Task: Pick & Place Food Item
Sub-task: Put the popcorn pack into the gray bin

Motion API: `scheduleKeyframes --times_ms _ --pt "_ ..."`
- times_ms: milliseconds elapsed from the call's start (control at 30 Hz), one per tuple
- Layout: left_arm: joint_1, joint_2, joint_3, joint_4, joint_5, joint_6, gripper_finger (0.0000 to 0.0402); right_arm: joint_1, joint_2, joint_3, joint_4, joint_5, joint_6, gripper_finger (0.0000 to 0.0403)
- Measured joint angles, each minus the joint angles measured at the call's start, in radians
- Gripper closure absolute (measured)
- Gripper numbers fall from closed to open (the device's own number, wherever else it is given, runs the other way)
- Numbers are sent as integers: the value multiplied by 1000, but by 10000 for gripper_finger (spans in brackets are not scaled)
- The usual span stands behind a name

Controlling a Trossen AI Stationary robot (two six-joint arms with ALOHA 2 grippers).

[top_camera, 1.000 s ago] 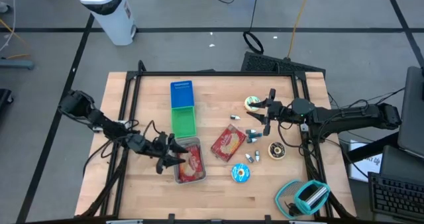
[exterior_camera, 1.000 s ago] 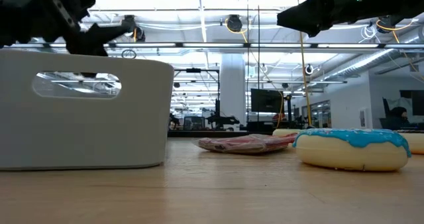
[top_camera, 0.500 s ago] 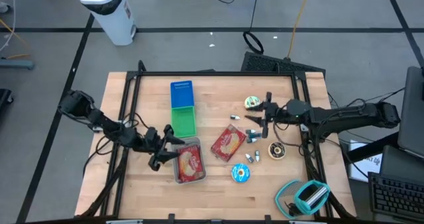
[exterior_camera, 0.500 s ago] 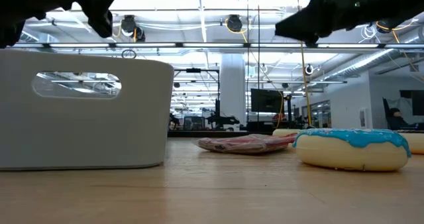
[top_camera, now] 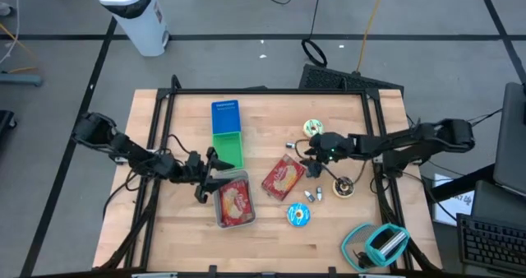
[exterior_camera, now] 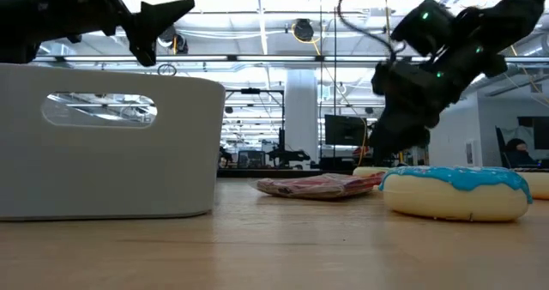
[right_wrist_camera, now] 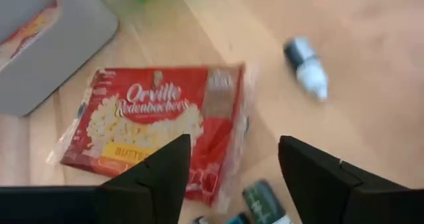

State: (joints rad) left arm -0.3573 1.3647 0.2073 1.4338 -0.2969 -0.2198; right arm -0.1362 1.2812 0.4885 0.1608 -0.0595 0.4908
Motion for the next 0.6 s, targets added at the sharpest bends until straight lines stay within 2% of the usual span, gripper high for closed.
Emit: scheduleKeyframes --times_ms 100,300,600 --pt "12 0 0 -18 0 -4 160 -48 42 0 5 -86 51 161" --pt "24 0 0 -36 7 -25 160 -115 116 0 27 -186 68 139" --pt "24 0 0 -75 8 -25 160 -114 240 0 193 -410 66 149"
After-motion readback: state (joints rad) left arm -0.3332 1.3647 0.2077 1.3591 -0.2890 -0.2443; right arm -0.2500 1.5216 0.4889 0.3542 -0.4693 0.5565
